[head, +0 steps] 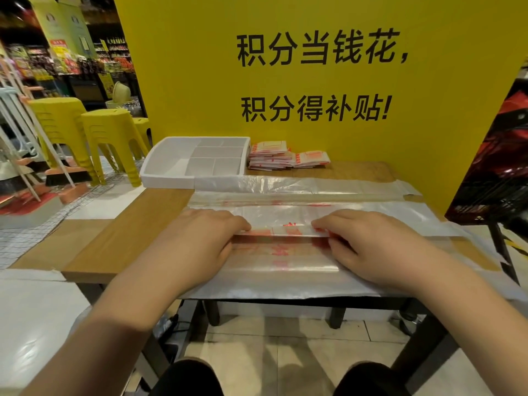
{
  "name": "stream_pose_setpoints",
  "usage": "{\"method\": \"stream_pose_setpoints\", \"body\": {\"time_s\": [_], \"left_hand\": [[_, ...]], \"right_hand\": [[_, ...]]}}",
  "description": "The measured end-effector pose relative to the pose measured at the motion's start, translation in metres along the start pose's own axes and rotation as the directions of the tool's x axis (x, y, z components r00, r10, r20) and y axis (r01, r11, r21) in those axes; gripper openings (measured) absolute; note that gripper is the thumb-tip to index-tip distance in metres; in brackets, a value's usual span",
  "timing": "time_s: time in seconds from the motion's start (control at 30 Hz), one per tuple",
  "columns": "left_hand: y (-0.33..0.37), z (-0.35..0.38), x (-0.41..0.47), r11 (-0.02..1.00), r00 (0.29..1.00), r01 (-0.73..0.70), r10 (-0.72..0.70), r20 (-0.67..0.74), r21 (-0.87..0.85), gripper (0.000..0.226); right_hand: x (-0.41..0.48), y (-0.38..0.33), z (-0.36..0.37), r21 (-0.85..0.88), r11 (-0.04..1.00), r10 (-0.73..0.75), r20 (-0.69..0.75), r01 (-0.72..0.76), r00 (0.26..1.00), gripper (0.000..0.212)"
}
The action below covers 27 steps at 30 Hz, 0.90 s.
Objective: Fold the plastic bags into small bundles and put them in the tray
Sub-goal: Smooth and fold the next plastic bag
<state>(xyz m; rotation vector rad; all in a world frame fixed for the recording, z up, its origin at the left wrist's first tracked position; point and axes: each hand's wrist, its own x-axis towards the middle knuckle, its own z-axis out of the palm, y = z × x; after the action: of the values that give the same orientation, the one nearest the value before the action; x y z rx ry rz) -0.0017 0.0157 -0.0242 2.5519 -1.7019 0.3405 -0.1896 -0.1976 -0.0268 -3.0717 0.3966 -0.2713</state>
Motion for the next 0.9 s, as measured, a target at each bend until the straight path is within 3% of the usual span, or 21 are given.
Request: {"method": "stream_pose_setpoints", "body": {"time_s": [0.2,0.6,0.9], "left_hand": [[-0.006,-0.002,0.005,0.986,0.998,0.060,-0.060,0.005,-0.159,0.033],[-0.008,0.014,0.019,0.989,0.990,0.141,-0.141,0.001,-0.040,0.061],[-0.009,0.016,0.024,0.981,0.980,0.185,-0.180,0.083,-0.065,0.051]], "right_hand": [[0.007,0.007,-0.006,0.033,0.999,0.008,0.031,-0.009,0.999,0.035],[0.036,0.007,0.012,-0.108,0.989,0.101,-0.019,-0.103,0.995,0.061],[0.047,0.006,0.014,-0.038,0.991,0.128,-0.009,-0.129,0.992,0.051]]}}
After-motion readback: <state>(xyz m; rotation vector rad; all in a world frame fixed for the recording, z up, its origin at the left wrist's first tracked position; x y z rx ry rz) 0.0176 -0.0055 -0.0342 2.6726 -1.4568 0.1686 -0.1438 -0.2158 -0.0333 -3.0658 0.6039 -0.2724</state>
